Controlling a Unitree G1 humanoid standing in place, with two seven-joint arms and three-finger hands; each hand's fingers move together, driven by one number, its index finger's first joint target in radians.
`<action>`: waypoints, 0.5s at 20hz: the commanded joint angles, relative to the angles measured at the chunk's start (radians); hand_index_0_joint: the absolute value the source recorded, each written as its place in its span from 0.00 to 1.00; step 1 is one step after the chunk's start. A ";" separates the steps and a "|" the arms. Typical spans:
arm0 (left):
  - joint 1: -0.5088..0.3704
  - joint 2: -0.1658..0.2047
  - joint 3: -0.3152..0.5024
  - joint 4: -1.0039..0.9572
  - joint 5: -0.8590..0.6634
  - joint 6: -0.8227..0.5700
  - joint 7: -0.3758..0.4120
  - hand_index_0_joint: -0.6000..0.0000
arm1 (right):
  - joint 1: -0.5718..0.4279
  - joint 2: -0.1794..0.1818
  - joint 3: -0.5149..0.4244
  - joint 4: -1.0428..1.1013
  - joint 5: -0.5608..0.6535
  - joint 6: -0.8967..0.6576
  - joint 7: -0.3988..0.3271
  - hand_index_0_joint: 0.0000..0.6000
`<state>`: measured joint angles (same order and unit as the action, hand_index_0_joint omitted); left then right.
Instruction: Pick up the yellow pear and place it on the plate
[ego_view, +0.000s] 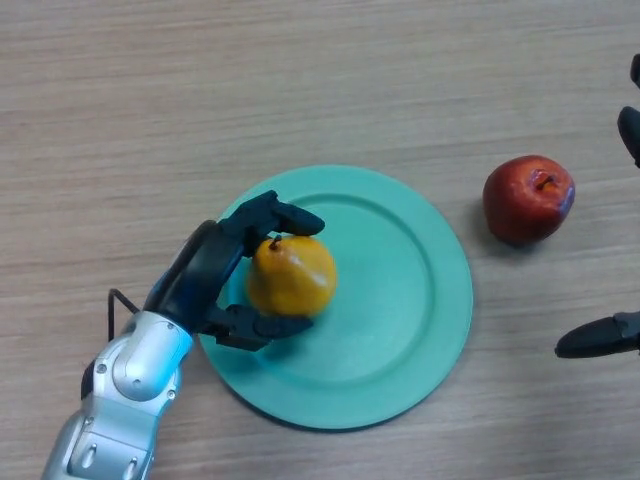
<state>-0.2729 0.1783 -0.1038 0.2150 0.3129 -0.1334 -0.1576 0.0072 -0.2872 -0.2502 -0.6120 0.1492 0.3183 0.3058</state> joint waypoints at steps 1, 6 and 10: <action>-0.042 0.013 0.029 -0.050 0.041 -0.066 0.080 0.91 | -0.016 -0.024 -0.074 -0.065 0.039 -0.101 -0.025 0.00; -0.048 0.012 0.022 -0.046 0.128 -0.050 0.106 1.00 | -0.016 -0.025 -0.082 -0.070 0.041 -0.091 -0.021 0.00; -0.036 0.012 0.032 -0.121 0.109 -0.015 0.073 1.00 | -0.016 -0.026 -0.082 -0.059 0.042 -0.106 -0.022 0.00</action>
<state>-0.2695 0.1780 -0.1033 0.1333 0.4349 -0.0570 -0.1217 0.0129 -0.2872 -0.2558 -0.6168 0.1495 0.3230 0.3058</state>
